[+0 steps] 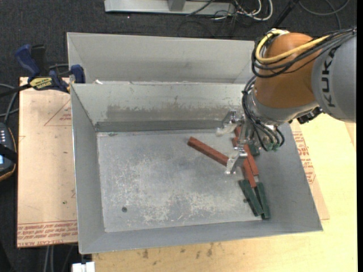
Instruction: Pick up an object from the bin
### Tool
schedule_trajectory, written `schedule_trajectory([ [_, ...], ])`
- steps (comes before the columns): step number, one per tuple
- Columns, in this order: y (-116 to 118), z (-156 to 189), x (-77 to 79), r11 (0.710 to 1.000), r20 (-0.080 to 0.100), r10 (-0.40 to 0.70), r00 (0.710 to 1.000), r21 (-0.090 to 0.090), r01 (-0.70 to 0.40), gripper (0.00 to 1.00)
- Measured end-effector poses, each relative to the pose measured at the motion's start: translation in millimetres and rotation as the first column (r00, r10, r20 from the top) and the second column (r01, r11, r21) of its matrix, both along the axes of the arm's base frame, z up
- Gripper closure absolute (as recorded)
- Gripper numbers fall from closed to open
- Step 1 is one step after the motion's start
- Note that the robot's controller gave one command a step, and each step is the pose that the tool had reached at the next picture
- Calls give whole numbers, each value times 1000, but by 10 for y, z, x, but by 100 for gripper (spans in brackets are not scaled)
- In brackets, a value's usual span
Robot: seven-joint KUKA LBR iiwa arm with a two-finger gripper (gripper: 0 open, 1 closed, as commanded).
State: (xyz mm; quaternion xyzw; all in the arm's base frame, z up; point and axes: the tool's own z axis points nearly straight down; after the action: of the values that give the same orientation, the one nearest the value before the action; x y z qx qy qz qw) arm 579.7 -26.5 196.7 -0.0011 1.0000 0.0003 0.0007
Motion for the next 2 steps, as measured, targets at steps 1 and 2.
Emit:
schedule_trajectory([
  [1,0,0,0,1000,0,0,1000,0,0,0],
  [2,-201,-393,176,999,11,-36,999,1,36,0],
])
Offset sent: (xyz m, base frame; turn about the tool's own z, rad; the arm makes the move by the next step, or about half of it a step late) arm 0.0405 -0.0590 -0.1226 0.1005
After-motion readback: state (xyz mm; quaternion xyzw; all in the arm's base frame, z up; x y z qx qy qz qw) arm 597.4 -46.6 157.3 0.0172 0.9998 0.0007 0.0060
